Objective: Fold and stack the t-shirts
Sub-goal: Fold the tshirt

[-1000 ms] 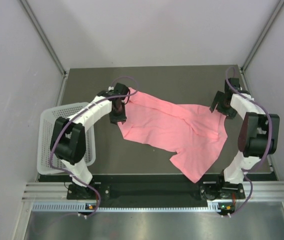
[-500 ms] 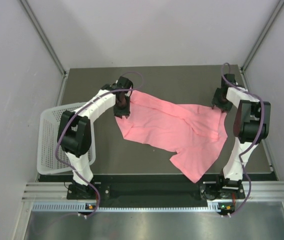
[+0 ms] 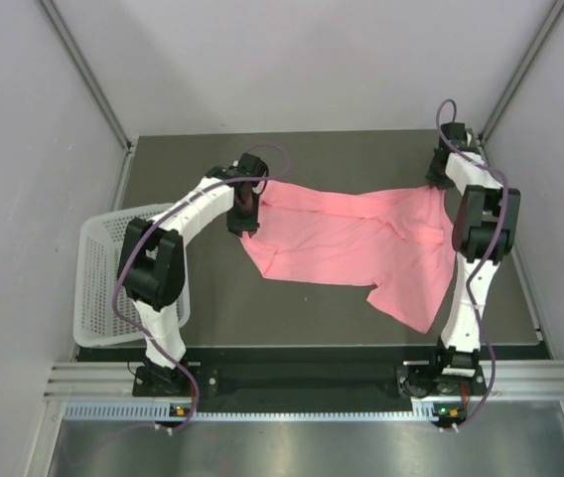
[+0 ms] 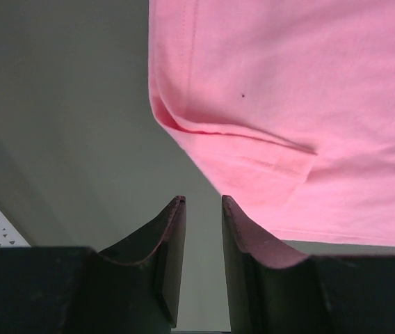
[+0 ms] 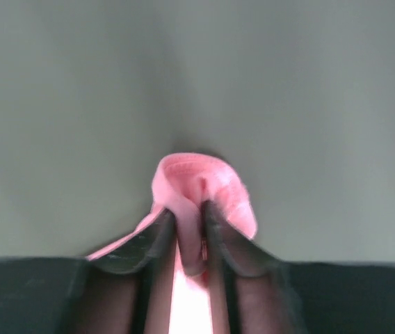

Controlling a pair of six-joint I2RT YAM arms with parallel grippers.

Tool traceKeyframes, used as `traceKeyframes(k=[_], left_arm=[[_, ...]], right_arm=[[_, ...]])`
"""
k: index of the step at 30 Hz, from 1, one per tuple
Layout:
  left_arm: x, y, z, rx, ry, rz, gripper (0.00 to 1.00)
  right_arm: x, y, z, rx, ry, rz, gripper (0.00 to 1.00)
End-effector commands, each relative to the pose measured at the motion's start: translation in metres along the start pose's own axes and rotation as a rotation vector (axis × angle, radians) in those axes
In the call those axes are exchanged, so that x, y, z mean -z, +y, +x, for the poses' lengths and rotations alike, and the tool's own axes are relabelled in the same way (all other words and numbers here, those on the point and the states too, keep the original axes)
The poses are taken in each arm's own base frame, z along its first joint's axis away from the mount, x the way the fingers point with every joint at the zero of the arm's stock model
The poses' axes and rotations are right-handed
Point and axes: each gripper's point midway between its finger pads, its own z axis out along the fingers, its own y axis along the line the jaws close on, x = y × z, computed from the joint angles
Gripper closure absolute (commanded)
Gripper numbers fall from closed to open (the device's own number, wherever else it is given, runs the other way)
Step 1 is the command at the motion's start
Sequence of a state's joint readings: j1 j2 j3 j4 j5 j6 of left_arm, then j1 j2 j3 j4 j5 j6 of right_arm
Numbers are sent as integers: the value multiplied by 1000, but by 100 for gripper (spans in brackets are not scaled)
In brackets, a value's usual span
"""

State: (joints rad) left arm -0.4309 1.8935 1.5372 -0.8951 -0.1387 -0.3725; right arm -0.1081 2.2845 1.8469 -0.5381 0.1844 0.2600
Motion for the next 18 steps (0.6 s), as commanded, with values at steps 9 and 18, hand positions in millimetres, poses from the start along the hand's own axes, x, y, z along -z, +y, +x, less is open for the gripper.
traceKeyframes(k=[9, 18], left_arm=[[15, -33, -6, -38, -20, -30, 61], [1, -56, -4, -101, 5, -63, 66]], right_arm=[[58, -13, -69, -51, -94, 63, 25], [154, -33, 36, -146, 16, -19, 25]])
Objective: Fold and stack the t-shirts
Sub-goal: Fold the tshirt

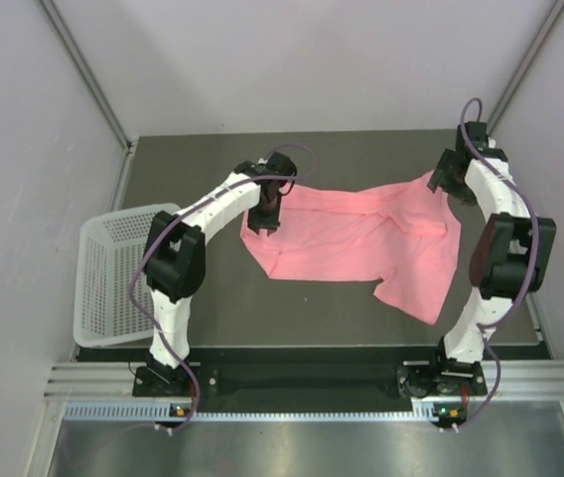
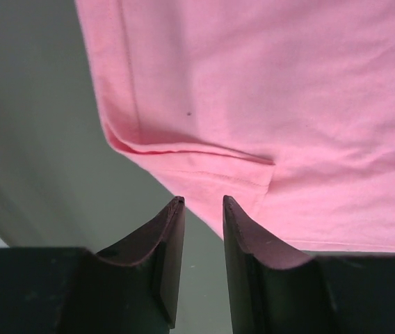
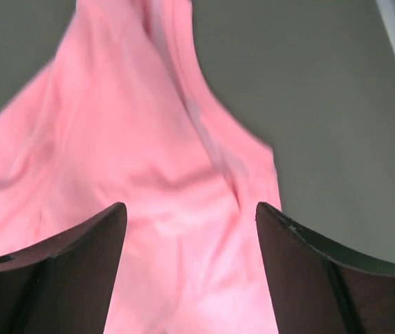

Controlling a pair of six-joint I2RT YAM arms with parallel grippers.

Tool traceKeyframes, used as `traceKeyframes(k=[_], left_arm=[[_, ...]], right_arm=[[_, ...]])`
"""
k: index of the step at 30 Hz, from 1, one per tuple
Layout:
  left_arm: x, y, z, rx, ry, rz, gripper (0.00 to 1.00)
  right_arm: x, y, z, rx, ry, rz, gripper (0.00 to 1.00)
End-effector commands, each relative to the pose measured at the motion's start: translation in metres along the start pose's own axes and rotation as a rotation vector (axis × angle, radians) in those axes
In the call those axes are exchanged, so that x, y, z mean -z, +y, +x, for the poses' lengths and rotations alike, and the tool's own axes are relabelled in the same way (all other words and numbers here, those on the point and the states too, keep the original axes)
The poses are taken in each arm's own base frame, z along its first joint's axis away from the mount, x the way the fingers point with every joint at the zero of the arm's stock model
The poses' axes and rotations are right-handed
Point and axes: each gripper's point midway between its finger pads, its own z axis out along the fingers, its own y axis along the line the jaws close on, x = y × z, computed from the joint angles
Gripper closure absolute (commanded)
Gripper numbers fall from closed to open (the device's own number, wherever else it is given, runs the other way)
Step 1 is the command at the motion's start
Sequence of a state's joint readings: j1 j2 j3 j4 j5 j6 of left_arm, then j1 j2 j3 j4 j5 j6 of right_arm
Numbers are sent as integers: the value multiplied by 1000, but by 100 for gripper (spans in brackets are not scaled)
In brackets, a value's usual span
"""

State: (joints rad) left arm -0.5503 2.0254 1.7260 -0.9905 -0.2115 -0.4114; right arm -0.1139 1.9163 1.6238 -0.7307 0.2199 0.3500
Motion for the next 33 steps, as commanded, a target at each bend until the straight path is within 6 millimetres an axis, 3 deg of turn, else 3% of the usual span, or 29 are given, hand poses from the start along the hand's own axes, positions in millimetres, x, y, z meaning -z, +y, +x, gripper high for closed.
traceKeyframes(k=[1, 2, 3, 5, 6, 8, 9, 15, 18, 23, 27, 33], left_arm=[[2, -15, 3, -27, 3, -20, 66], [0, -21, 6, -38, 5, -17, 66], [-2, -23, 8, -39, 9, -19, 66], [-7, -29, 12, -44, 25, -9, 67], [-9, -31, 13, -45, 30, -5, 67], [-12, -35, 16, -53, 41, 5, 68], [-13, -35, 17, -53, 45, 4, 69], [-16, -36, 18, -50, 54, 7, 68], [-19, -35, 16, -51, 48, -11, 68], [-29, -33, 15, -54, 45, -64, 68], [-32, -39, 11, -44, 44, -48, 68], [-39, -46, 17, -42, 67, -40, 68]], right_arm=[[47, -4, 22, -64, -17, -90, 25], [67, -5, 24, -83, -48, -119, 25], [64, -8, 46, -76, -9, -126, 25], [82, -12, 61, -80, -13, -158, 26], [77, -19, 86, -67, 33, -146, 26], [86, -28, 103, -58, 40, -143, 26], [80, -36, 126, -49, 83, -121, 26], [83, -56, 184, -120, 149, -99, 28], [82, -63, 191, -153, 146, -87, 31], [88, -65, 183, -175, 118, -92, 34], [90, -70, 187, -180, 115, -73, 35], [89, -105, 193, -204, 121, 76, 29]])
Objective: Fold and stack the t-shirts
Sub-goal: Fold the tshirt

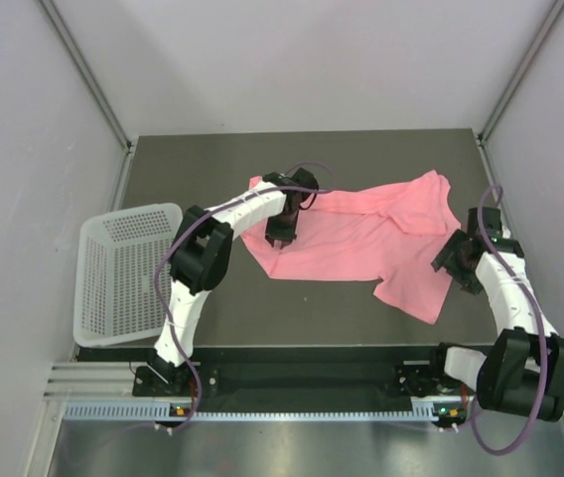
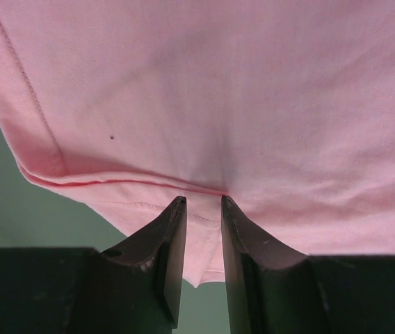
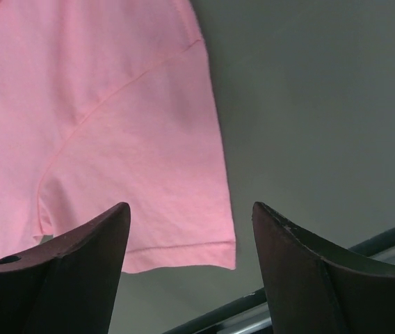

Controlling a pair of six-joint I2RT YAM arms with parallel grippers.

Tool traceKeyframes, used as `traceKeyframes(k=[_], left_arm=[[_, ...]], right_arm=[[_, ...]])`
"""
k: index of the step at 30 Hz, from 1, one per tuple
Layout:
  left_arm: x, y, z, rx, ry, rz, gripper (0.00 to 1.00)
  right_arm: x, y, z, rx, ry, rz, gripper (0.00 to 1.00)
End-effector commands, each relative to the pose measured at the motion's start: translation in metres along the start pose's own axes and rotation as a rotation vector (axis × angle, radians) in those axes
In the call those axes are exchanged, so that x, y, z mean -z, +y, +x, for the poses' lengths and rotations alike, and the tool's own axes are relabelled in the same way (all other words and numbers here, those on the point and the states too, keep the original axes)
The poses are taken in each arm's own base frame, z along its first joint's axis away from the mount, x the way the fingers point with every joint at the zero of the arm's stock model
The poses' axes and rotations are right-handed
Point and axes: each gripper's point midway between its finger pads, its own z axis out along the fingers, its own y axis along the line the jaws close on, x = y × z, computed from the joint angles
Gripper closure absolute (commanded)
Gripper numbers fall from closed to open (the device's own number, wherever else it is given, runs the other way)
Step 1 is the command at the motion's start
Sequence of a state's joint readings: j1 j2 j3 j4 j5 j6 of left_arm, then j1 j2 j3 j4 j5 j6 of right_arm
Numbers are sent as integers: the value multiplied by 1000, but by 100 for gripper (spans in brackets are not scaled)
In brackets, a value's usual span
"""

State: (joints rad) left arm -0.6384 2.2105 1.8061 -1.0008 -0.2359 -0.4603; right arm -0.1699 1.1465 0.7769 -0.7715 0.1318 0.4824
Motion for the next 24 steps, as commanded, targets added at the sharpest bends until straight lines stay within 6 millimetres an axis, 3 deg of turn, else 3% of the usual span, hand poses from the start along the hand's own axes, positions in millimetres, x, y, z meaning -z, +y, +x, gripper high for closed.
traceKeyframes(k=[1, 7, 11, 15, 22, 24], left_arm=[[7, -5, -5, 22, -14, 3, 68], [7, -7, 0, 22, -6, 25, 68], [3, -12, 7, 16, 20, 47, 68], [7, -8, 4, 12, 0, 38, 67], [18, -4, -4, 7, -39, 33, 67], [24, -3, -8, 7, -64, 39, 67]], right_arm=[[5, -22, -4, -63, -18, 70, 28], [-4, -29, 19, -167, 70, 32, 28], [-7, -34, 41, -261, 156, -4, 32], [-6, -35, 51, -279, 187, -5, 37], [-12, -34, 85, -302, 300, -10, 45], [-13, -35, 84, -318, 291, -3, 45]])
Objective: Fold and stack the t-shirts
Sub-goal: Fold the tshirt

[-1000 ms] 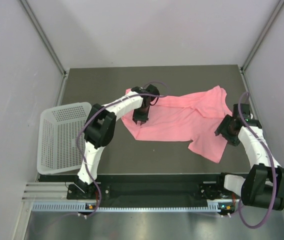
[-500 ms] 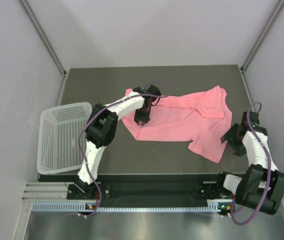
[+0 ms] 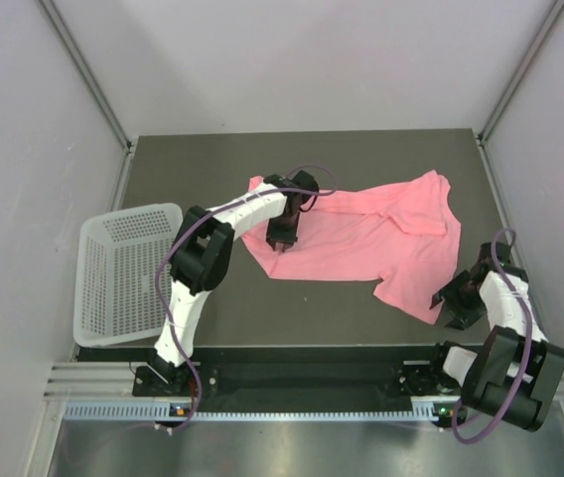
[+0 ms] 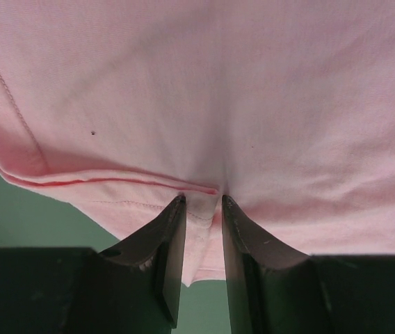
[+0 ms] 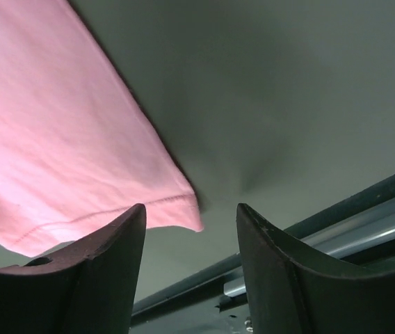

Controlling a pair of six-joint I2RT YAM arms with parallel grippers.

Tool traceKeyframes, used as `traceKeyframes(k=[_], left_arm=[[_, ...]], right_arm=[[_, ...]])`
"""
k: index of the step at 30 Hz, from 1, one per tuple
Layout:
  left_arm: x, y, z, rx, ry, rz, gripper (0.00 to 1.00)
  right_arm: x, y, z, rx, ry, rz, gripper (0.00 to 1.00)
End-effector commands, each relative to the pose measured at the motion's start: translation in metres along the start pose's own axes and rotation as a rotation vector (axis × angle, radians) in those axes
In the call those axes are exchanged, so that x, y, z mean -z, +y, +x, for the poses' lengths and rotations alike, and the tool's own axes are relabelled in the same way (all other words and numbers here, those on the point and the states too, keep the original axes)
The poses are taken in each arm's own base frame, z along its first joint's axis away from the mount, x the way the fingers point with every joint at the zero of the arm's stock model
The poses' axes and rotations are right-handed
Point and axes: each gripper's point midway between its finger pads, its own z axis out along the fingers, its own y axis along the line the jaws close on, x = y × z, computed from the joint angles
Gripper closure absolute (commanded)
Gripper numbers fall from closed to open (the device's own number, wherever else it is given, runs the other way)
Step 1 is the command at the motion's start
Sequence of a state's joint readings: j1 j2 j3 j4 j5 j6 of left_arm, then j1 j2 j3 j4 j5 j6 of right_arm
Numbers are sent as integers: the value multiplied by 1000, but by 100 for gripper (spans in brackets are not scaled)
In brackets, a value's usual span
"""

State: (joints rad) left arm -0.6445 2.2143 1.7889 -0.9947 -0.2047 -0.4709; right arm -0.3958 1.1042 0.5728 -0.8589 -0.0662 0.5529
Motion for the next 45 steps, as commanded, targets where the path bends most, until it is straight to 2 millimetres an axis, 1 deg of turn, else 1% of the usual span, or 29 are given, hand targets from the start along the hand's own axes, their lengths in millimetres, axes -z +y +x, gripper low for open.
traceKeyframes(k=[1, 2, 7, 10, 12, 13, 17, 22, 24, 26, 28, 33, 36, 38, 42, 45], left_arm=[[29, 2, -15, 1, -95, 22, 67], [29, 3, -14, -6, -96, 28, 68], [41, 0, -20, -17, -132, 65, 69], [48, -3, -25, -28, -157, 84, 68], [51, -3, -27, -32, -161, 89, 69], [52, -4, -28, -35, -160, 95, 68], [49, -3, -24, -37, -150, 99, 68], [41, 1, -21, -27, -129, 102, 69], [40, 2, -21, -26, -127, 102, 69], [40, 2, -20, -25, -124, 104, 69], [40, 2, -20, -26, -125, 103, 69], [41, 2, -21, -24, -127, 103, 69], [39, 0, -20, -19, -123, 106, 69], [40, 0, -21, -14, -125, 109, 69], [39, -1, -21, -10, -123, 114, 69], [37, -1, -19, -8, -116, 111, 69]], right_arm=[[-1, 2, 3, -31, 11, -22, 46], [-1, 2, 3, -33, 11, -20, 46], [-4, -1, -1, -63, 7, 18, 55], [-5, -4, -11, -71, -36, 50, 56], [-6, -5, -11, -73, -25, 58, 57], [-8, -6, -8, -69, -7, 61, 58], [-13, -1, -1, -70, 0, 47, 60], [-21, 7, -2, -73, 1, 17, 61], [-23, 12, -2, -72, 3, 2, 64], [-26, 12, 0, -74, 11, 2, 68], [-27, 11, 5, -75, 28, -2, 70], [-27, 13, 12, -77, 44, -28, 71], [-34, 13, 18, -79, 63, -35, 73], [-33, 20, 15, -73, 58, -60, 75], [-30, 22, 10, -72, 40, -62, 75], [-31, 18, 9, -73, 36, -41, 82]])
